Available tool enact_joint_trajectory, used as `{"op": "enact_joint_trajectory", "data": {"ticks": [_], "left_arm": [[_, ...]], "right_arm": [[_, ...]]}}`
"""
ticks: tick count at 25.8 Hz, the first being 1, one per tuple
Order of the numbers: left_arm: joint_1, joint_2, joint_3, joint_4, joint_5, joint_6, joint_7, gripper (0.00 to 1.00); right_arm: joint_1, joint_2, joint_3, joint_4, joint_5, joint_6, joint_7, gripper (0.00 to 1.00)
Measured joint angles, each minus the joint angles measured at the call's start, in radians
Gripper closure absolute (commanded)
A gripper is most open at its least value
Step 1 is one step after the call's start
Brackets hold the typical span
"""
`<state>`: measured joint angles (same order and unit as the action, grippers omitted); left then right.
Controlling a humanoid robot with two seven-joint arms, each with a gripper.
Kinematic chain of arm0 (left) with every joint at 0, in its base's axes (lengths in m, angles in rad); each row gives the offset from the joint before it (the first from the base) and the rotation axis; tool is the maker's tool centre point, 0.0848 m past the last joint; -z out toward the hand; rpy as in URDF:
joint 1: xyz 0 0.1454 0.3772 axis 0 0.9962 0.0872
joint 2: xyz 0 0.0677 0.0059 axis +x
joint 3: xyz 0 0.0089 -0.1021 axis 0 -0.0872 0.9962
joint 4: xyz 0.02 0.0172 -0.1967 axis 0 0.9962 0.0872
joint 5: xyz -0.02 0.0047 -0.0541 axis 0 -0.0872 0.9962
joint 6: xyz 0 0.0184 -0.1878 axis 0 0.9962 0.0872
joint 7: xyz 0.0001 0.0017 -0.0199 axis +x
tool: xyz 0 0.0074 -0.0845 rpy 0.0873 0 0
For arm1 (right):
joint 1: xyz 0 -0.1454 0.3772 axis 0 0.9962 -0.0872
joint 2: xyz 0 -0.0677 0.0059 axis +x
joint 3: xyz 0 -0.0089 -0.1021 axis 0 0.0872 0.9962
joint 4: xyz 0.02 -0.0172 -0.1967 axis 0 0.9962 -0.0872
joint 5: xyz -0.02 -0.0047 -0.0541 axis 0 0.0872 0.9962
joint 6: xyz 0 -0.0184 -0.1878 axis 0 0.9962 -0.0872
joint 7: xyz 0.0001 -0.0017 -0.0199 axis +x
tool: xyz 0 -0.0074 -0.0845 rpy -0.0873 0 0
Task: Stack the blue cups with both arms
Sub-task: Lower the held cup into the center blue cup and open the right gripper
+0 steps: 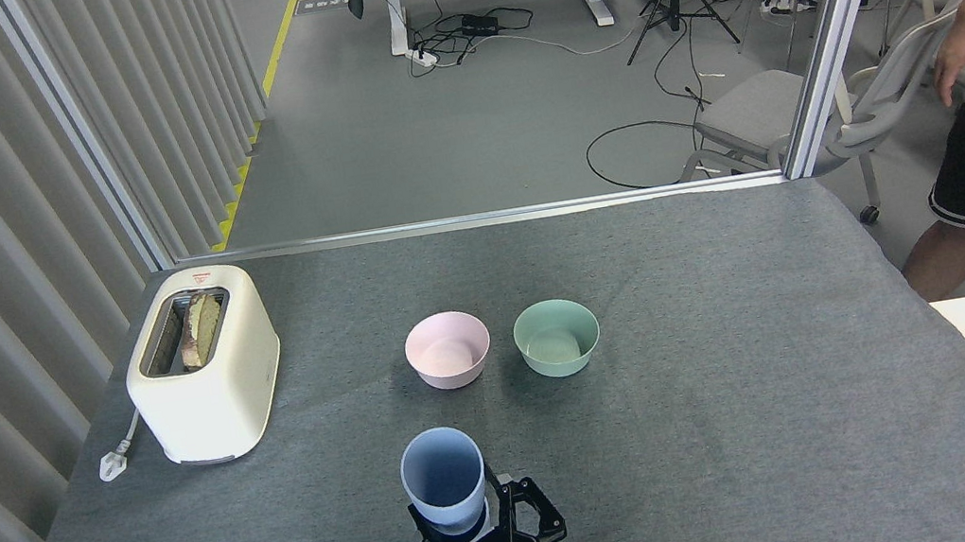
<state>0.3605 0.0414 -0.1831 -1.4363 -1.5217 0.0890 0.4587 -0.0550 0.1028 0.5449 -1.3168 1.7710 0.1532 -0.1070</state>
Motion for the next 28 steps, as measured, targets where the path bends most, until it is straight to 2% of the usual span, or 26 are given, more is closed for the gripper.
{"op": "enact_joint_trajectory", "data": {"ticks": [7,8,10,11,17,20,23,28], "left_arm": [[-0.001,0.0,0.0,0.0,0.0,0.0,0.0,0.0],[-0.001,0.0,0.0,0.0,0.0,0.0,0.0,0.0],[-0.001,-0.001,0.001,0.0,0.0,0.0,0.0,0.0],[-0.002,-0.001,0.0,0.0,0.0,0.0,0.0,0.0],[-0.004,-0.002,0.002,0.002,0.001,0.0,0.0,0.0],[-0.005,-0.002,0.002,0.004,0.001,0.0,0.0,0.0],[-0.005,-0.002,0.004,0.005,0.0,0.0,0.0,0.0],[-0.004,0.0,0.006,0.003,0.0,0.0,0.0,0.0]], "right_arm": [[0.0,0.001,-0.004,0.022,-0.001,0.0,-0.003,0.25],[0.0,0.001,-0.004,0.024,-0.001,0.0,-0.004,0.21],[0.0,0.001,-0.005,0.027,-0.003,0.002,-0.005,0.04],[0.0,0.001,-0.005,0.027,-0.004,0.002,-0.005,0.01],[0.0,0.001,-0.002,0.011,-0.029,0.003,-0.033,0.0],[0.0,0.002,-0.002,-0.047,-0.048,-0.001,-0.099,0.0],[-0.005,0.002,-0.015,-0.121,-0.099,0.003,-0.161,0.0],[0.009,-0.029,-0.151,-0.167,-0.169,0.004,-0.188,0.0]]}}
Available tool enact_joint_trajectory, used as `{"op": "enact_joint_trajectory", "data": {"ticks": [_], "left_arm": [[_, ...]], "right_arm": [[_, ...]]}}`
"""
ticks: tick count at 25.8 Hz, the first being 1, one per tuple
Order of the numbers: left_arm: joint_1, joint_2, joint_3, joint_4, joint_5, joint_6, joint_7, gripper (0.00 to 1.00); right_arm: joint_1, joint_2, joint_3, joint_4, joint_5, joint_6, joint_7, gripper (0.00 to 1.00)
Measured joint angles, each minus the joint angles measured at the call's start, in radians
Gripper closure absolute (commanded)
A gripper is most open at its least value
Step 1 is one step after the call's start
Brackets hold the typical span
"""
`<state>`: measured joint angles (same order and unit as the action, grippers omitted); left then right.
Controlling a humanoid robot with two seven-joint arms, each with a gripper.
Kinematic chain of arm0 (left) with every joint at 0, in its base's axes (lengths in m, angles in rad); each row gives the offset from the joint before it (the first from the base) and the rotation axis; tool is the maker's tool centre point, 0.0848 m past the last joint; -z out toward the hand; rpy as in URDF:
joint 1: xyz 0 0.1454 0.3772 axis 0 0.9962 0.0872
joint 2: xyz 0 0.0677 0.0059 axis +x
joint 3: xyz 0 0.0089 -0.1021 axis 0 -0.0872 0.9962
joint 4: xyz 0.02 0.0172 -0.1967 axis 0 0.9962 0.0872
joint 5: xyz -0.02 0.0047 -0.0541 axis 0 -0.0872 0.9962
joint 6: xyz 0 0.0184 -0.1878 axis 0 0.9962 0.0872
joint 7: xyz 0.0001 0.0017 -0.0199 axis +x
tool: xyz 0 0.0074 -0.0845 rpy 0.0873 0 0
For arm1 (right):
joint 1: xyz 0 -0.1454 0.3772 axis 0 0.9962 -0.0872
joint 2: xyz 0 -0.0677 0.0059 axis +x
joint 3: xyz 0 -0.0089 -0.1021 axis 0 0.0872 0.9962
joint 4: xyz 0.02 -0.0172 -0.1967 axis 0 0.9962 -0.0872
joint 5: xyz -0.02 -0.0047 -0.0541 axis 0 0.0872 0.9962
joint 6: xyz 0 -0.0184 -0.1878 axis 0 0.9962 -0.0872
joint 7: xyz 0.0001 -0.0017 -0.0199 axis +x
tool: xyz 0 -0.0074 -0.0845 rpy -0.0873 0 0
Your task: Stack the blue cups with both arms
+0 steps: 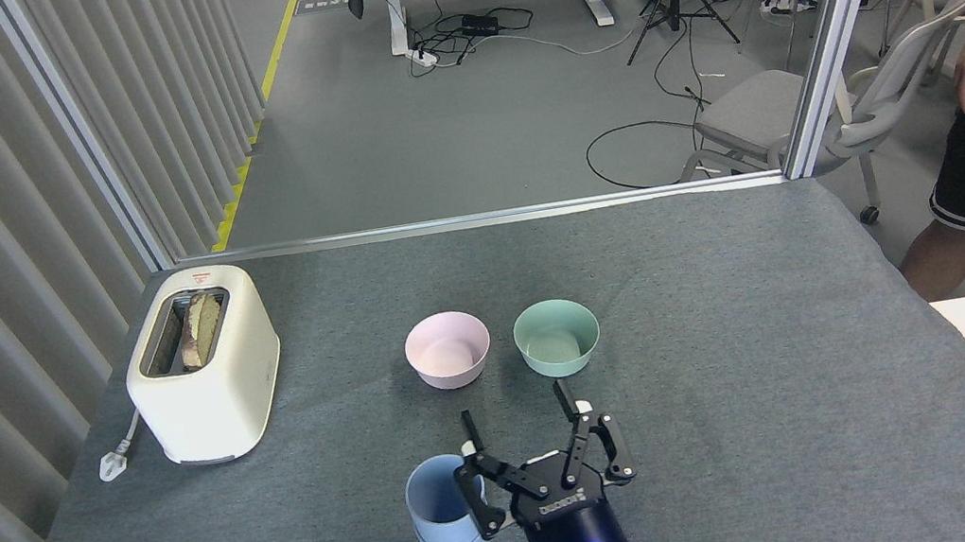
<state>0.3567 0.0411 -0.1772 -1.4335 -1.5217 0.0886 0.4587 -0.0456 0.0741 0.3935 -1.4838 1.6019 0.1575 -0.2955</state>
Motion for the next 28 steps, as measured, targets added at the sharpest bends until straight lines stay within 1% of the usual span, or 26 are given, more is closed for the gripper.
{"op": "enact_joint_trajectory", "data": {"ticks": [3,7,10,13,16,20,28], "left_arm": [[0.0,0.0,0.003,-0.002,0.0,0.0,0.0,0.0],[-0.003,-0.001,0.005,-0.005,0.0,-0.001,0.0,0.0],[-0.005,-0.001,0.005,-0.008,-0.001,-0.003,0.002,0.0],[-0.008,0.0,0.006,-0.009,-0.001,-0.003,0.008,0.0],[-0.011,0.003,0.009,-0.01,-0.002,-0.004,0.012,0.0],[-0.017,0.005,0.021,-0.011,-0.001,-0.007,0.012,0.0],[-0.01,0.015,0.064,-0.051,0.038,-0.024,0.012,0.0]], "right_arm": [[0.068,-0.059,-0.08,0.004,-0.016,-0.026,-0.013,0.0],[0.204,-0.114,-0.152,0.007,-0.05,-0.064,-0.097,0.0],[0.302,-0.127,-0.208,0.008,-0.081,-0.097,-0.162,0.0],[0.379,-0.133,-0.258,0.008,-0.095,-0.132,-0.192,0.0],[0.42,-0.139,-0.289,0.008,-0.1,-0.156,-0.202,0.0],[0.452,-0.148,-0.321,0.008,-0.102,-0.17,-0.212,0.0],[0.501,-0.164,-0.335,-0.022,-0.103,-0.183,-0.217,0.0]]}}
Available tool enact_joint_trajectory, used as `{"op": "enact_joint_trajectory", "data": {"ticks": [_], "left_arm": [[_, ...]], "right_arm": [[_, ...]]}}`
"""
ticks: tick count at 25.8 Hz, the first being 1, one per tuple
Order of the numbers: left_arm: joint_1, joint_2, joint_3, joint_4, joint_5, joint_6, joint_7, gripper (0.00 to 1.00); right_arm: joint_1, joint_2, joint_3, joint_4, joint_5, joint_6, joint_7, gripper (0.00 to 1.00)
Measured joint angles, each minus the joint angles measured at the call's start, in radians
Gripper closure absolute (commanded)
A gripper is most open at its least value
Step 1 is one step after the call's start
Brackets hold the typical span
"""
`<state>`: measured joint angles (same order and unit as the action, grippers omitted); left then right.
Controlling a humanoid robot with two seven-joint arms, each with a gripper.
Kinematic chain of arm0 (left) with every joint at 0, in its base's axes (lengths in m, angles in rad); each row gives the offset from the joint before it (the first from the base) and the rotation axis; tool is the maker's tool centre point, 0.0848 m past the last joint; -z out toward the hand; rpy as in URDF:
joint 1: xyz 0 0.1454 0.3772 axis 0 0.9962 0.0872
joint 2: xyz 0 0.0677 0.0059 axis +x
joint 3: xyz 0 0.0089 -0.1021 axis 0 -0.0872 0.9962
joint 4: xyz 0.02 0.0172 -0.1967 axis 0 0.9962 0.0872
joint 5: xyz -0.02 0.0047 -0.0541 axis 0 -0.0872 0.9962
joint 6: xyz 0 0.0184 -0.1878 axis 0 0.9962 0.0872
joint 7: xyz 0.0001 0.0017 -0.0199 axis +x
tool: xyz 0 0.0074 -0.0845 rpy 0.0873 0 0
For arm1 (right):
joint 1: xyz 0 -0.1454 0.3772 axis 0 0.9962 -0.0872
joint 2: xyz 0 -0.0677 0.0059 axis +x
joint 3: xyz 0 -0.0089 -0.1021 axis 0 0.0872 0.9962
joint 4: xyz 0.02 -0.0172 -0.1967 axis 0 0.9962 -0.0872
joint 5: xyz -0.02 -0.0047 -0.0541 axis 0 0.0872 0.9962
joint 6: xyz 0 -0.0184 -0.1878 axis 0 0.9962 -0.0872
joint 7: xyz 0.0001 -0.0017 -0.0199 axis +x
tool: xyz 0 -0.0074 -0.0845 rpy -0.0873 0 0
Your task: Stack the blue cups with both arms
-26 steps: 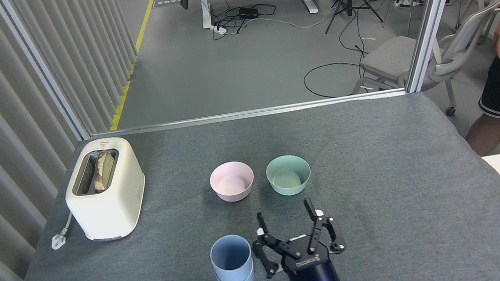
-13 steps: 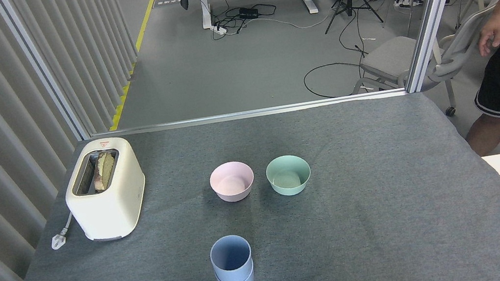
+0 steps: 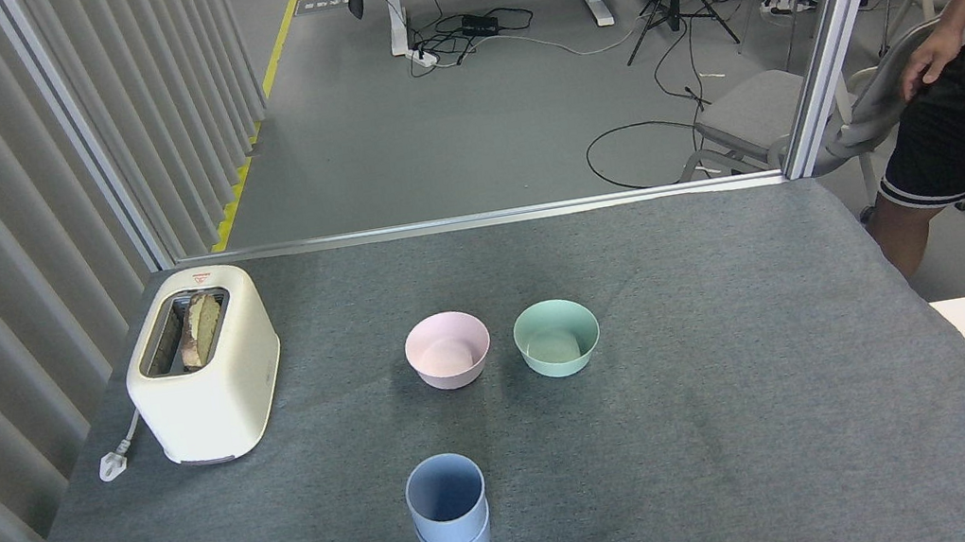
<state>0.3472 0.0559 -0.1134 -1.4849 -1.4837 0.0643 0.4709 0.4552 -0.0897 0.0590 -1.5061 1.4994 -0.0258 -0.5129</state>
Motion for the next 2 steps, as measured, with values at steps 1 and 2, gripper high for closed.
{"op": "enact_joint_trajectory", "data": {"ticks": [1,2], "left_arm": [[0.002,0.001,0.001,-0.002,0.003,-0.002,0.0,0.0],[0.003,0.002,0.002,-0.003,0.004,-0.003,0.0,0.0]], "right_arm": [[0.003,-0.001,0.0,-0.005,0.0,-0.001,0.0,0.0],[0.007,-0.002,0.0,-0.008,0.0,-0.001,-0.001,0.0]]}}
